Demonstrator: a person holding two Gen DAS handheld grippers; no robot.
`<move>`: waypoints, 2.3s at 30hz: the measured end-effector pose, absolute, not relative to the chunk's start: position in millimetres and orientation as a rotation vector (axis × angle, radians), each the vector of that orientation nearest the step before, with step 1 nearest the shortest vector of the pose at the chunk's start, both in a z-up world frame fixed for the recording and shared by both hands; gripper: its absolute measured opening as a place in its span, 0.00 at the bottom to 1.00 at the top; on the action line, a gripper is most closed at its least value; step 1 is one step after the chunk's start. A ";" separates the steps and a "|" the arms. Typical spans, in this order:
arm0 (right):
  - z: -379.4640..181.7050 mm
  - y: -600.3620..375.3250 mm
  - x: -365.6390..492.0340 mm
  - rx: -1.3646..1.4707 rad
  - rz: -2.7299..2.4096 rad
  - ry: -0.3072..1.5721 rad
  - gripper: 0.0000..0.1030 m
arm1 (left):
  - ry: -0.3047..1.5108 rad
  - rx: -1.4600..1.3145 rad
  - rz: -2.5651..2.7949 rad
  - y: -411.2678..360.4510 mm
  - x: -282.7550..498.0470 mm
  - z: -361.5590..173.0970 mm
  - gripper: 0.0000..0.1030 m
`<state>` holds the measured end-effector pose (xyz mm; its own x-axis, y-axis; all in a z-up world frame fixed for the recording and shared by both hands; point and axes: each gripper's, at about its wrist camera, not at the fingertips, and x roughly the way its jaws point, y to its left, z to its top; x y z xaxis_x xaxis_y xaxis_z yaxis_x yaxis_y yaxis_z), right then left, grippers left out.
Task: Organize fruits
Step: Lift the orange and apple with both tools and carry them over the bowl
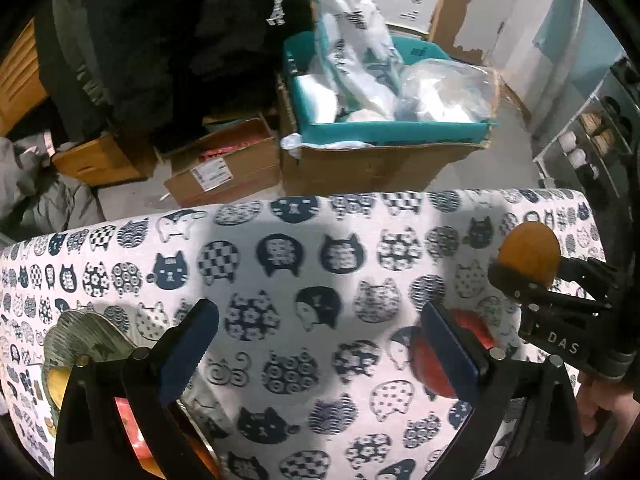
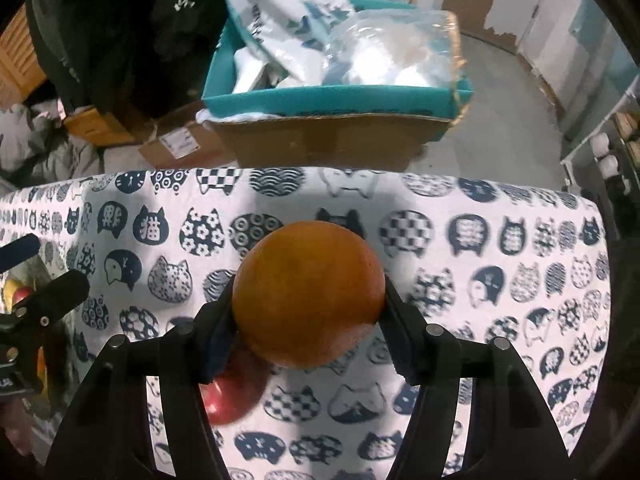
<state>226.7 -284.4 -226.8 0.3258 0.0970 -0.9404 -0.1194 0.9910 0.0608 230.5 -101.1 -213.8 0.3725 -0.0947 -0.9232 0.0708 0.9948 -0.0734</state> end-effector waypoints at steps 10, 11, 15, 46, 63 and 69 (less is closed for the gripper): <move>-220.5 -338.0 183.2 0.010 0.085 1.216 0.62 | 1.223 0.005 -0.196 -156.7 214.6 -223.0 0.99; -221.7 -341.7 180.0 0.014 0.083 1.217 0.62 | 1.230 0.005 -0.202 -161.1 213.5 -225.4 0.99; -231.0 -361.5 164.9 0.037 0.066 1.231 0.62 | 1.261 0.010 -0.218 -178.1 210.3 -235.0 0.99; -248.9 -378.9 151.8 0.044 0.067 1.246 0.62 | 1.336 0.035 -0.212 -203.0 206.8 -280.3 0.70; -195.9 -370.3 142.0 0.024 0.081 1.143 0.62 | 1.210 0.040 -0.214 -179.8 179.8 -207.1 0.70; -170.7 -357.7 134.5 0.017 0.110 1.095 0.62 | 1.142 0.052 -0.230 -172.9 167.4 -173.3 0.70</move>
<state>134.5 -357.7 -170.7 0.4528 0.0973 -0.8863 -0.0808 0.9944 0.0679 167.4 -172.9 -173.3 0.3948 -0.1548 -0.9056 0.2081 0.9752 -0.0760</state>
